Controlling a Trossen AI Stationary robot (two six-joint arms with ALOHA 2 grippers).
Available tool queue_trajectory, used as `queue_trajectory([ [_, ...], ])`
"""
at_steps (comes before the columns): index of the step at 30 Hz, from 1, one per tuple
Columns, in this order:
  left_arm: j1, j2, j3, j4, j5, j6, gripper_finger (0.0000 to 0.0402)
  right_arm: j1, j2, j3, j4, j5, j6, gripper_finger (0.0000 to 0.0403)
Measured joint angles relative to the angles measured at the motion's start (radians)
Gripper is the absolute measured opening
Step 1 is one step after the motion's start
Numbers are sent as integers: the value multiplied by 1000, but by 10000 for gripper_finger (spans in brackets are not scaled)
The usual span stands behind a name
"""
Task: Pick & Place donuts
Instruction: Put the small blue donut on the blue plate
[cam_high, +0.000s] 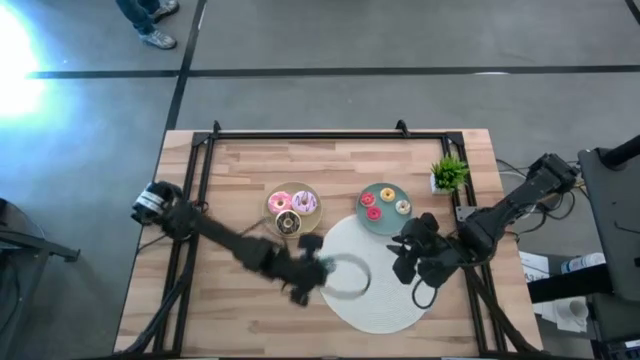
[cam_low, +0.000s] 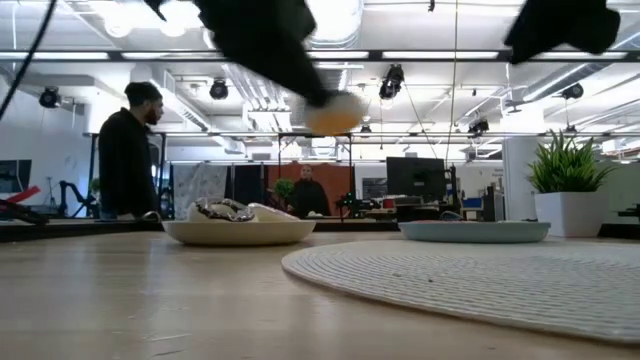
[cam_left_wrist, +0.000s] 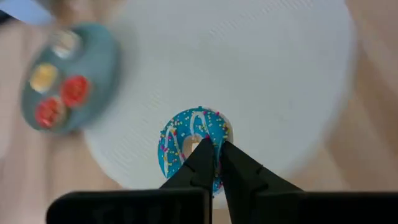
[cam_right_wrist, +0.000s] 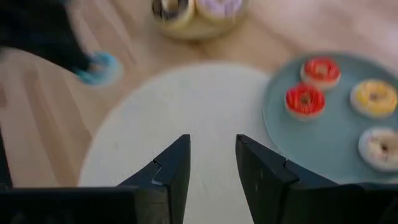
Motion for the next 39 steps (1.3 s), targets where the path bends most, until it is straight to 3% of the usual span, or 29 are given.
queue_trajectory([
  [7,230,45,4,270,140,96,0,56,0,96,-8,254,22,118],
  [14,379,157,57,482,263,88,0,79,0,221,-34,419,1,118],
  [18,405,260,151,482,328,93,0,78,0,275,-35,468,-33,118],
  [24,416,436,338,455,337,120,0,78,0,320,-39,508,-41,118],
  [32,442,613,586,238,294,121,0,78,0,335,-40,508,-15,118],
  [39,446,674,678,173,241,137,2,78,0,333,-41,508,-13,118],
])
